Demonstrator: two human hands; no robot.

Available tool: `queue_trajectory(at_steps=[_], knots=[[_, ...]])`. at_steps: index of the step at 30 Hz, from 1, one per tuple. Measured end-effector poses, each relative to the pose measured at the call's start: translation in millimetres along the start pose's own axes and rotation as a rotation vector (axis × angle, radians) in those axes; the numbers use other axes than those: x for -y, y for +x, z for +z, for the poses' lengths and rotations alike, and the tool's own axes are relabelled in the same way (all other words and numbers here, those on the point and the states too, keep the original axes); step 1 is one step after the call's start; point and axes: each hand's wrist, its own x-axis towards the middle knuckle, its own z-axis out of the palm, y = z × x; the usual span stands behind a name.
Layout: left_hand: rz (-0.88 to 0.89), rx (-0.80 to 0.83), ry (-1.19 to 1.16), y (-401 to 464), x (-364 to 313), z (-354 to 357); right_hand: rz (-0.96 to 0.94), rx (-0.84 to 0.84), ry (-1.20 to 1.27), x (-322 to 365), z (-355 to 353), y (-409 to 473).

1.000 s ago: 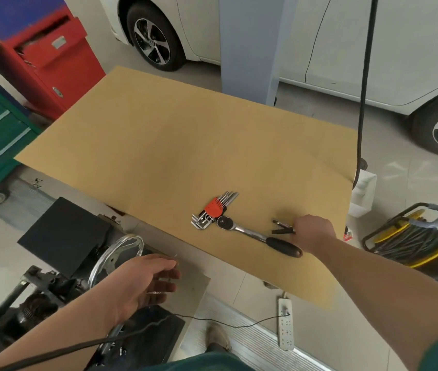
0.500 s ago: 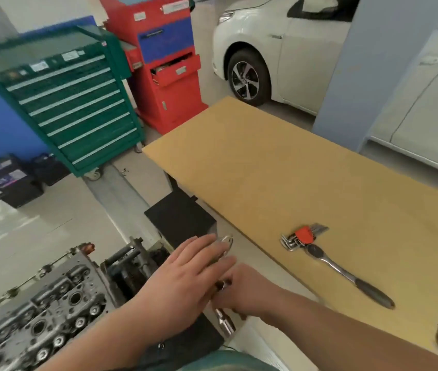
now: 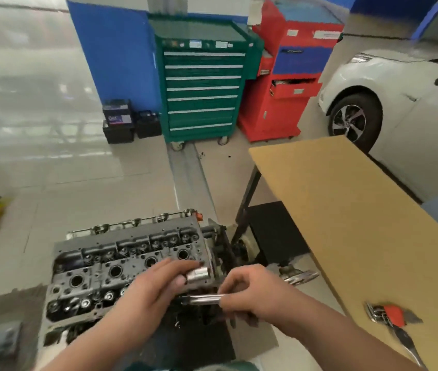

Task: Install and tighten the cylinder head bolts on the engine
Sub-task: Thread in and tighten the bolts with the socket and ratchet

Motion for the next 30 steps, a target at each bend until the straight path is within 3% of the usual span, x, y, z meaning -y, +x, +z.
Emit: queue_trajectory(at_steps=[4,10,19,25,30], knots=[[-0.256,-0.175,-0.314,-21.1,22.6,-22.3,-0.17,-0.299,-0.12,35.9,10.7,1.8],[-0.216,-0.157,-0.238,-33.5,43.7,-47.7,-0.389,-0.341,0.037,91.0,36.9,0.3],[-0.013,-0.051,0.0,-39.9,59.7,-90.6,-0.371,-0.329,-0.176,120.2,66.1,14.5],[0.058,0.023,0.199,-30.1,63.6,-97.9,-0.216,-0.317,-0.075,133.3,75.8,23.5],[0.047,0.005,0.099,-29.2,66.6,-89.7,-0.126,-0.342,0.233,124.9,77.2,28.2]])
